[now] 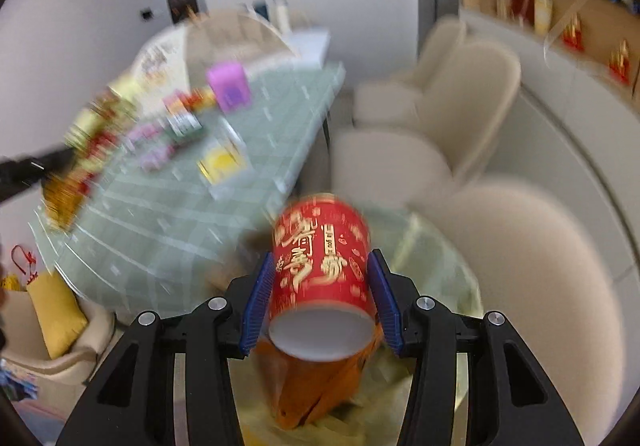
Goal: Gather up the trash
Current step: 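Drop the red cup into the bin with the right tool, then carry the yellow snack stick with the left tool into the bin and release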
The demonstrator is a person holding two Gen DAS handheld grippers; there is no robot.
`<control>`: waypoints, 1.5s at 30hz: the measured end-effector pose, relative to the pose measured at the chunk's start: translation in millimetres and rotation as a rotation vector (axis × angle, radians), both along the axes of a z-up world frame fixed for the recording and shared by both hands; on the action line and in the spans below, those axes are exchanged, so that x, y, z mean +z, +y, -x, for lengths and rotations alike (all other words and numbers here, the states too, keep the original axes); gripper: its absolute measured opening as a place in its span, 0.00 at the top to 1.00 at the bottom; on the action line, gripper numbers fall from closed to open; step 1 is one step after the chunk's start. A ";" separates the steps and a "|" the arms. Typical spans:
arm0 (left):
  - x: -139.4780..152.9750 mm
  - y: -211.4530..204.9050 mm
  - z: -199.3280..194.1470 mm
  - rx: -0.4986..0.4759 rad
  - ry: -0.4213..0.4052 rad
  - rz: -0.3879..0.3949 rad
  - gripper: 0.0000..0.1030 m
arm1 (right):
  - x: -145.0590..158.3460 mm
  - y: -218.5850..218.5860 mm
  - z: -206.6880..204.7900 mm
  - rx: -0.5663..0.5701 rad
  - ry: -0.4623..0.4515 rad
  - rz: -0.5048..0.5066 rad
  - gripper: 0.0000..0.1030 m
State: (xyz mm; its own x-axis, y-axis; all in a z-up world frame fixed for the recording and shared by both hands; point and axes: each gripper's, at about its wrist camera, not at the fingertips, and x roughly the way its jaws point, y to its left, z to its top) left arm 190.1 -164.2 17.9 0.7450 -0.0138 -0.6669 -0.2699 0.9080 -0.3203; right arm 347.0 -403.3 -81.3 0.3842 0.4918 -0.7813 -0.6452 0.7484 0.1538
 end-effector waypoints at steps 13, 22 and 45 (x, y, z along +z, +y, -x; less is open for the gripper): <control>-13.0 -57.5 -16.5 -0.076 0.041 0.008 0.85 | -11.1 -6.8 1.8 0.102 0.062 0.009 0.55; -38.2 -105.0 -50.7 -0.118 0.052 0.073 0.85 | 44.2 -61.6 9.6 -0.019 -0.147 -0.055 0.53; -75.5 -134.5 -82.6 -0.133 0.146 0.182 0.62 | 42.7 -88.6 -6.2 -0.127 -0.101 -0.143 0.53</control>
State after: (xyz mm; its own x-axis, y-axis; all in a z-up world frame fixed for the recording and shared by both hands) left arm 272.7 -298.6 -57.6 0.6248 -0.2347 -0.7446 -0.2070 0.8698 -0.4479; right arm 353.2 -492.0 -38.6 0.5231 0.5377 -0.6612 -0.5645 0.7999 0.2039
